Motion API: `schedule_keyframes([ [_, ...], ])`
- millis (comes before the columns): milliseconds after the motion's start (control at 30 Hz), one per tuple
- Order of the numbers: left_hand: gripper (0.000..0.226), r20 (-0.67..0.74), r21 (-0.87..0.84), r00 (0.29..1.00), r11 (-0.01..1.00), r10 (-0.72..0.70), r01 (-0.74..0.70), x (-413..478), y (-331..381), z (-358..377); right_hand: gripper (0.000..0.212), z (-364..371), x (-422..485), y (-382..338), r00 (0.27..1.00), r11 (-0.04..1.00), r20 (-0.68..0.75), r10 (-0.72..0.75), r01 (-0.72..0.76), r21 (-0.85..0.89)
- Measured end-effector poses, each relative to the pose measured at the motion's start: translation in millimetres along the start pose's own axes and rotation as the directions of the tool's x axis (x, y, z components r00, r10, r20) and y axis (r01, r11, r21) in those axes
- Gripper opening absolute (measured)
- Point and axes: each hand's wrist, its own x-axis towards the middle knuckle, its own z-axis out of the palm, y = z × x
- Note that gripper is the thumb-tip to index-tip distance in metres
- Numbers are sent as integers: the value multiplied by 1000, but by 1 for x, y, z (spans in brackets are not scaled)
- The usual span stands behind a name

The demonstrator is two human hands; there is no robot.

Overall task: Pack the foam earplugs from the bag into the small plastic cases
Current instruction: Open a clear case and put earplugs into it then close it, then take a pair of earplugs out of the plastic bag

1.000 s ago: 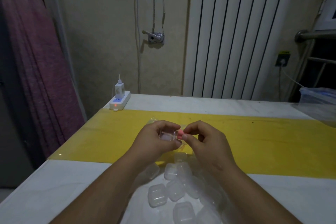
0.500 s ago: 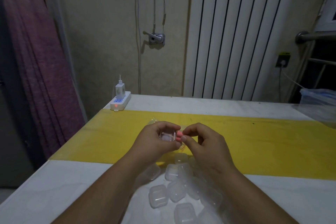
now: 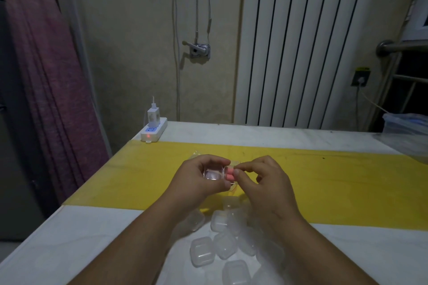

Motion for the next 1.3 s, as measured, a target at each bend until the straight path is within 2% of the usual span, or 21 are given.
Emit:
schedule_keyframes([
  [133,46,27,7,1000,1000,-6,6,-2,2,2,13,1,-1,-3,991,972,50,123,-130,197],
  [233,53,41,-152,996,985,-82,87,-1,4,2,25,0,-1,-5,972,912,65,224,-233,337],
  [300,32,73,-364,986,916,-153,169,1,7,0,24,-4,1,-7,966,895,54,253,-255,367],
  [367,16,97,-449,983,874,-156,183,2,7,-2,21,-7,2,-8,965,887,46,257,-254,384],
  [433,19,104,-375,988,915,-117,148,1,3,0,17,-7,1,-8,966,879,45,255,-251,406],
  [500,9,88,-264,994,960,-69,90,2,-1,2,12,-5,-1,-8,968,875,61,245,-248,415],
  [567,31,75,-222,996,973,-47,63,2,-1,2,2,-4,-2,-8,964,843,86,250,-260,471],
  [633,51,44,-234,997,970,-58,67,2,0,1,15,-5,0,-9,949,756,120,293,-307,578],
  [700,57,25,-220,997,973,-71,75,3,0,0,17,-5,0,-10,937,720,149,316,-339,605],
  [767,51,17,-189,998,980,-68,70,2,1,1,8,-4,0,-8,946,799,135,295,-322,508],
  [833,46,13,-156,997,985,-72,73,1,2,2,15,-3,-1,-7,954,858,119,274,-298,418],
  [933,22,5,-50,999,997,-52,52,0,3,2,15,-3,0,-8,962,875,120,247,-274,399],
  [1033,16,-32,35,998,998,-59,61,1,7,-2,4,-4,1,-10,964,878,144,223,-263,400],
  [1100,13,-98,108,990,987,-105,115,4,7,-7,17,-5,4,-3,966,896,99,241,-260,359],
  [1167,14,-162,267,972,941,-168,207,4,4,-12,22,-9,8,8,968,927,49,245,-249,282],
  [1233,17,-200,457,952,837,-234,301,3,0,-14,20,-11,10,17,970,950,36,241,-244,195],
  [1300,15,-234,509,935,785,-268,353,2,-1,-14,17,-11,12,23,971,964,49,235,-239,116],
])
